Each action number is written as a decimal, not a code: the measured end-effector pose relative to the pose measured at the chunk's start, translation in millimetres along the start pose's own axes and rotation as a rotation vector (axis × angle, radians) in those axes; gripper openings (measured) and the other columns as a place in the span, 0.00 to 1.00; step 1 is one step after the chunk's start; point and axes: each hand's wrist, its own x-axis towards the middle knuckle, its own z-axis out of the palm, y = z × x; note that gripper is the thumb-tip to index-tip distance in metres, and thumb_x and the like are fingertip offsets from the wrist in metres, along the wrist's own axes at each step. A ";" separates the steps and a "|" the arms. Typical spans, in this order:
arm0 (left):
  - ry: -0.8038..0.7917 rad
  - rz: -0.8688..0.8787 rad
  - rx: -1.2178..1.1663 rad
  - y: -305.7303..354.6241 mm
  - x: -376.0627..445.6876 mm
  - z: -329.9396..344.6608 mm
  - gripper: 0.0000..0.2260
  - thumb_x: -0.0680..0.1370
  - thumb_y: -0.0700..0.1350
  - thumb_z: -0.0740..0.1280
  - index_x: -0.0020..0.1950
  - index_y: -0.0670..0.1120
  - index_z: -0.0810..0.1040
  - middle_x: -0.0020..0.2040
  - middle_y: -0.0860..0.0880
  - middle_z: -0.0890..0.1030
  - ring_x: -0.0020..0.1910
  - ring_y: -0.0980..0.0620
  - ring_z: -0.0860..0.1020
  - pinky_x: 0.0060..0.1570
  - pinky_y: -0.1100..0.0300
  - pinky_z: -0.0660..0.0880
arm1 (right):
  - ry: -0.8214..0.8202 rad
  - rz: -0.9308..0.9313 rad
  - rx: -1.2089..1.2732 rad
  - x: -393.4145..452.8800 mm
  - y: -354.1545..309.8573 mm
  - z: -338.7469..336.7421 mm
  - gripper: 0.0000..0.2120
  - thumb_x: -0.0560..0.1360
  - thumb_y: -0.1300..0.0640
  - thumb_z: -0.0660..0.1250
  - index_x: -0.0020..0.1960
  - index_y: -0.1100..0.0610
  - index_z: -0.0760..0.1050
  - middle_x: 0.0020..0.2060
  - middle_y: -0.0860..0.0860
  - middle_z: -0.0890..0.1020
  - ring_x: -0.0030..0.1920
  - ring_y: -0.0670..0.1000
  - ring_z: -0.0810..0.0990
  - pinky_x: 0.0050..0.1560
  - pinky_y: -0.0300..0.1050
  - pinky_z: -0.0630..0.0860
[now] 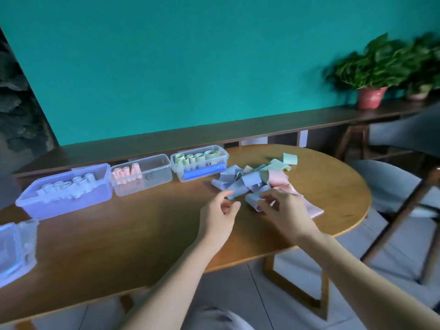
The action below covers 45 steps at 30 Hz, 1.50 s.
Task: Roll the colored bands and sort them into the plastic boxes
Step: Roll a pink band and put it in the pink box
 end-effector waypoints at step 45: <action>-0.035 0.019 -0.231 83.3 -46.1 -204.8 0.10 0.78 0.42 0.72 0.58 0.50 0.83 0.48 0.47 0.87 0.50 0.49 0.84 0.52 0.55 0.78 | -0.696 -0.161 0.737 30.2 -157.4 -40.2 0.17 0.72 0.54 0.77 0.60 0.54 0.81 0.53 0.52 0.85 0.54 0.53 0.84 0.51 0.43 0.80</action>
